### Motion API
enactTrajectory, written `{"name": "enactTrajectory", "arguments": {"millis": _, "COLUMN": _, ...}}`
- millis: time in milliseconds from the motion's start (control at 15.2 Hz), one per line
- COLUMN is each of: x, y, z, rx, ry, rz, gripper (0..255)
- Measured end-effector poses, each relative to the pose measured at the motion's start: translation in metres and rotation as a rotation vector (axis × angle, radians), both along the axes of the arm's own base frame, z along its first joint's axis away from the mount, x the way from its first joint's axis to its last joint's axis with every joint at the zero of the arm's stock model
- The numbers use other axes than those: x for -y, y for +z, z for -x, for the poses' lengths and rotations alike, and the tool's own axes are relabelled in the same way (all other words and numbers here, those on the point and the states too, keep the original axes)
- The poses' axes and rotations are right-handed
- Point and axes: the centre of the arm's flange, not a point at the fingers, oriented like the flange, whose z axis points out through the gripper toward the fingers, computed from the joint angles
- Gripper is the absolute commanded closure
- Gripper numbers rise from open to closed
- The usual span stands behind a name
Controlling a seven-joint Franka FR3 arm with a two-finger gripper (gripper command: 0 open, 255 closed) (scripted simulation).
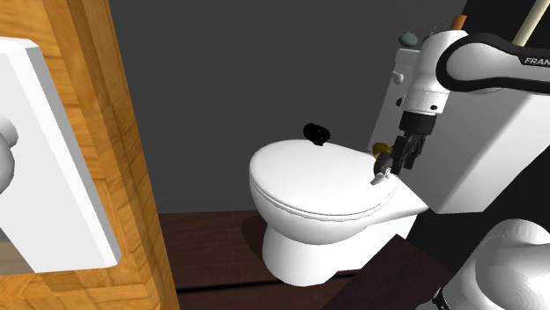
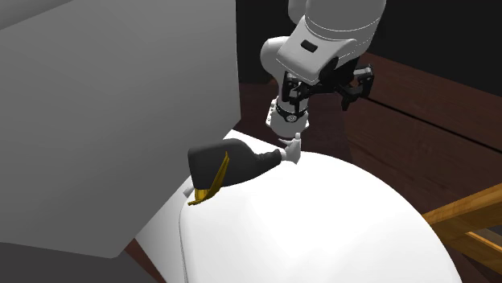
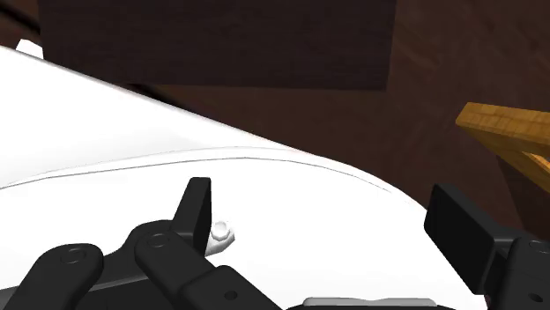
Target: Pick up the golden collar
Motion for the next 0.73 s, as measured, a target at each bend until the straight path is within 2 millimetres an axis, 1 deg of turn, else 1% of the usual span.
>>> {"name": "enactTrajectory", "arguments": {"millis": 66, "x": 0.000, "y": 0.000, "z": 0.000, "rx": 0.000, "ry": 0.000, "rz": 0.000, "gripper": 0}}
{"name": "enactTrajectory", "arguments": {"millis": 132, "x": 0.004, "y": 0.001, "z": -0.004, "rx": 0.000, "ry": -0.004, "rz": 0.004, "gripper": 0}}
{"name": "enactTrajectory", "arguments": {"millis": 264, "x": 0.017, "y": 0.001, "z": -0.017, "rx": 0.001, "ry": -0.016, "rz": 0.019, "gripper": 0}}
{"name": "enactTrajectory", "arguments": {"millis": 462, "x": 0.048, "y": 0.002, "z": -0.038, "rx": 0.001, "ry": -0.039, "rz": 0.045, "gripper": 0}}
{"name": "enactTrajectory", "arguments": {"millis": 660, "x": 0.074, "y": 0.008, "z": -0.058, "rx": 0.002, "ry": -0.062, "rz": 0.073, "gripper": 0}}
{"name": "enactTrajectory", "arguments": {"millis": 726, "x": 0.085, "y": 0.009, "z": -0.066, "rx": 0.003, "ry": -0.070, "rz": 0.082, "gripper": 0}}
